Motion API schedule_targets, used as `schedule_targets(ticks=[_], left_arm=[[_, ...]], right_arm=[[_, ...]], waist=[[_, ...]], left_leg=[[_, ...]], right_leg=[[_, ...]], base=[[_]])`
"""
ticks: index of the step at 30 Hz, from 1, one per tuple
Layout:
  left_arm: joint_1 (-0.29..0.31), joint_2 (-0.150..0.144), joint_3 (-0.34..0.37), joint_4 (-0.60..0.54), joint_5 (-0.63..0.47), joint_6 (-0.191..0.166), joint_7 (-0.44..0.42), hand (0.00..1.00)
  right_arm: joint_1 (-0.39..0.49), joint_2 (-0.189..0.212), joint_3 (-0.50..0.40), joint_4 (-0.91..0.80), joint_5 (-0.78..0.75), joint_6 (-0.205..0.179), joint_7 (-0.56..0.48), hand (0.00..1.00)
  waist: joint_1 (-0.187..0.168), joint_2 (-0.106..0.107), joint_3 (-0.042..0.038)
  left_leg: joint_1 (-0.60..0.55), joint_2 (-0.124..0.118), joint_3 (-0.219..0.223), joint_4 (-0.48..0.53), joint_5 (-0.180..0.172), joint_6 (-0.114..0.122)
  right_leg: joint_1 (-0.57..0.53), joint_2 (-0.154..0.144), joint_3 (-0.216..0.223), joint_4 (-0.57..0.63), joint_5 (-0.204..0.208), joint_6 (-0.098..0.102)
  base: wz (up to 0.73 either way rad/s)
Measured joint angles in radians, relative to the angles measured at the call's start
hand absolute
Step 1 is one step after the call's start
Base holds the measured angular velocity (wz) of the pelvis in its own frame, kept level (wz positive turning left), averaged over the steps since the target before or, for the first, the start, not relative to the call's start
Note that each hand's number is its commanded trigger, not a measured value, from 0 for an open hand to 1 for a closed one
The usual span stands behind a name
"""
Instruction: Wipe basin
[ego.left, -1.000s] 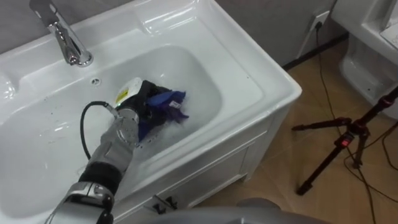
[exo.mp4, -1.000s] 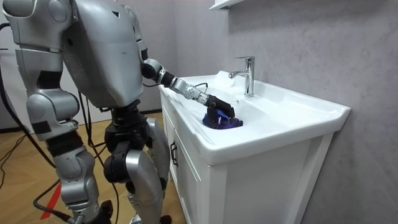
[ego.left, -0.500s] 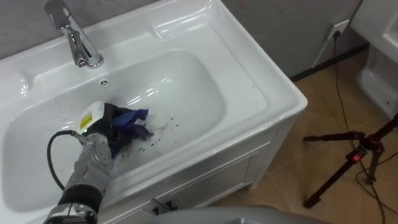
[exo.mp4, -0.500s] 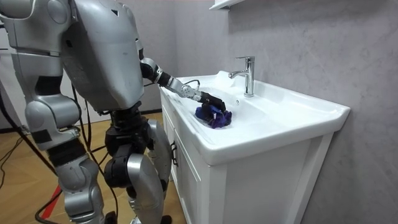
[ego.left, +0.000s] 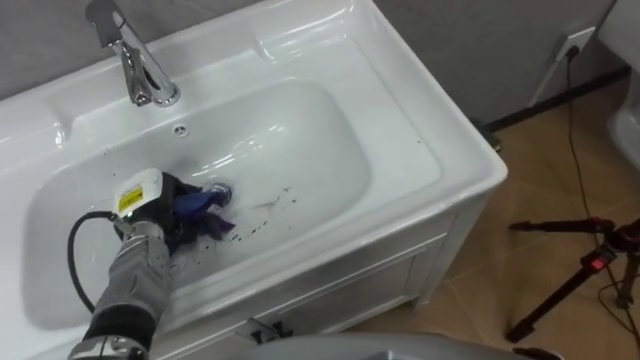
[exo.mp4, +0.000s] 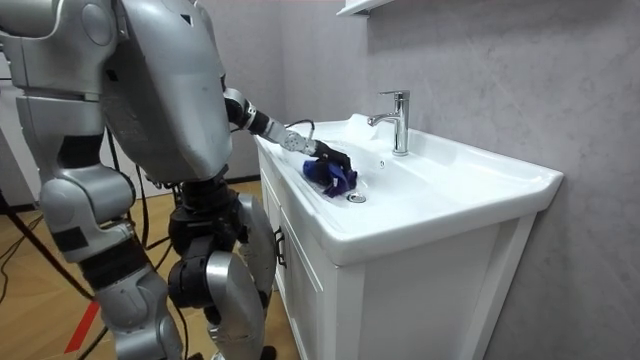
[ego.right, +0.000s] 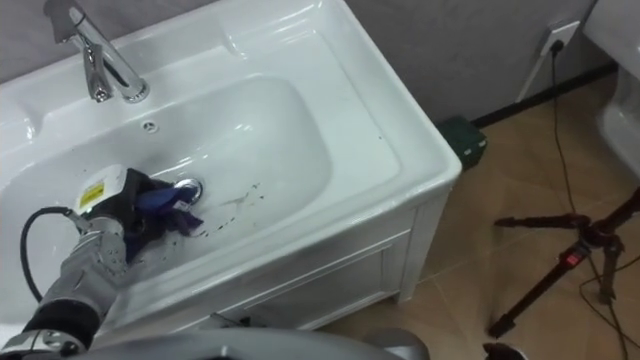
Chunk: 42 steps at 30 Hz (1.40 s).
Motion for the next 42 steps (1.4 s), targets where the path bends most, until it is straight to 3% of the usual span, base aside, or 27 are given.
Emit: schedule_targets(ticks=[2,8,14,19,23,28,35,42], left_arm=[[0.0,0.024,0.01,0.013,0.002,0.011,0.0,1.0],[0.002,0.028,0.019,0.012,0.005,0.02,-0.021,1.0],[-0.003,0.032,0.02,0.002,0.005,0.02,-0.026,1.0],[-0.013,0.043,0.02,-0.004,0.005,0.02,-0.048,1.0],[-0.004,0.043,0.017,-0.061,0.005,0.037,-0.074,1.0],[0.017,0.043,0.017,-0.11,0.006,0.04,-0.1,1.0],[0.019,0.044,-0.028,-0.176,0.005,0.094,-0.153,1.0],[0.018,0.041,-0.117,-0.256,0.021,0.159,-0.188,1.0]], right_arm=[[0.0,-0.011,0.0,-0.001,-0.001,-0.002,0.0,0.0],[-0.002,-0.043,0.0,0.001,0.0,-0.029,-0.001,0.0],[-0.002,-0.042,0.001,0.004,0.0,-0.031,0.0,0.0],[-0.004,-0.042,0.004,0.011,0.006,-0.03,-0.002,0.0],[-0.003,-0.042,0.005,0.013,0.019,-0.03,-0.002,0.0],[-0.011,-0.042,0.005,0.017,0.029,-0.03,-0.002,0.0],[-0.035,-0.04,0.049,0.039,0.059,-0.042,-0.011,0.0],[-0.072,-0.036,0.098,0.05,0.089,-0.039,-0.018,0.0]], waist=[[-0.002,0.006,0.001],[0.011,0.028,0.0054],[0.023,0.025,0.0058],[0.041,0.019,0.0058],[0.044,0.011,0.0076],[0.053,0.006,0.0071],[0.041,-0.003,0.0074],[0.014,-0.026,0.0184]], left_leg=[[-0.011,0.0,-0.022,0.003,0.002,-0.004],[-0.025,0.0,-0.023,-0.002,0.01,-0.015],[-0.039,0.0,-0.044,-0.001,0.011,-0.017],[-0.039,0.0,-0.049,0.0,0.012,-0.019],[-0.058,-0.002,-0.076,0.013,0.013,-0.02],[-0.073,-0.003,-0.097,0.033,0.013,-0.02],[-0.088,-0.009,-0.102,0.031,0.014,-0.018],[-0.091,-0.019,-0.092,0.021,0.019,-0.01]], right_leg=[[0.0,-0.001,-0.025,-0.003,-0.002,-0.003],[-0.011,-0.007,-0.058,0.0,-0.003,-0.006],[-0.014,-0.015,-0.108,-0.002,-0.004,-0.008],[-0.014,-0.016,-0.121,-0.002,-0.006,-0.009],[-0.014,-0.022,-0.163,-0.003,-0.007,-0.01],[-0.015,-0.023,-0.171,-0.003,-0.008,-0.01],[-0.029,-0.031,-0.179,0.005,-0.01,-0.007],[-0.036,-0.052,-0.193,0.019,-0.017,0.006]], base=[[0.21],[0.1],[0.05],[0.01],[0.13],[0.07],[0.04],[0.08]])
